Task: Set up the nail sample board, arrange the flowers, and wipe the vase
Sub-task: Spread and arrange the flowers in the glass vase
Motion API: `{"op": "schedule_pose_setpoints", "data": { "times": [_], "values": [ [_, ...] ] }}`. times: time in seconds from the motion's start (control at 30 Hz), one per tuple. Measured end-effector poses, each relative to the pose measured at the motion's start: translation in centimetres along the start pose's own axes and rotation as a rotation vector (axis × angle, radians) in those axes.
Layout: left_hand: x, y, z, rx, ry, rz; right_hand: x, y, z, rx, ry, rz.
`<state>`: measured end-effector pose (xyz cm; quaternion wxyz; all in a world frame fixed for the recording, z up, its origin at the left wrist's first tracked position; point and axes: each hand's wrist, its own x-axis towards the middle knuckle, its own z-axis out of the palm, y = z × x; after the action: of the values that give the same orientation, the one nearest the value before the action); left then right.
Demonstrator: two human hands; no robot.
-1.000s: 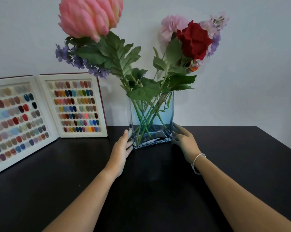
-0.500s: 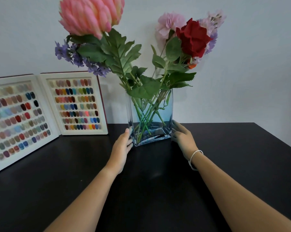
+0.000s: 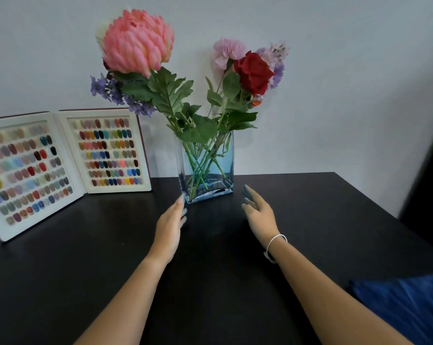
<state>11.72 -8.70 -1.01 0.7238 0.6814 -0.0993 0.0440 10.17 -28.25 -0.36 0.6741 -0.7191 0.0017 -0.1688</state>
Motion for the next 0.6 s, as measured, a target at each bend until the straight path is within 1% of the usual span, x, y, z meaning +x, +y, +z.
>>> {"op": "schedule_pose_setpoints", "data": {
  "times": [0.27, 0.43, 0.5, 0.6],
  "values": [
    [-6.1, 1.6, 1.3, 0.019, -0.052, 0.001, -7.6, -2.2, -2.6, -0.036, -0.037, -0.028],
    [-9.1, 2.6, 3.4, 0.064, -0.149, -0.009, -11.5, -4.5, -4.9, -0.097, -0.047, -0.139],
    [-10.2, 2.9, 4.5, 0.078, -0.178, -0.006, -12.7, -5.8, -6.3, -0.155, -0.044, -0.198],
    [-11.5, 3.4, 6.7, 0.111, -0.238, 0.000, -14.1, -7.3, -9.2, -0.357, -0.044, -0.314]
  ]
}}
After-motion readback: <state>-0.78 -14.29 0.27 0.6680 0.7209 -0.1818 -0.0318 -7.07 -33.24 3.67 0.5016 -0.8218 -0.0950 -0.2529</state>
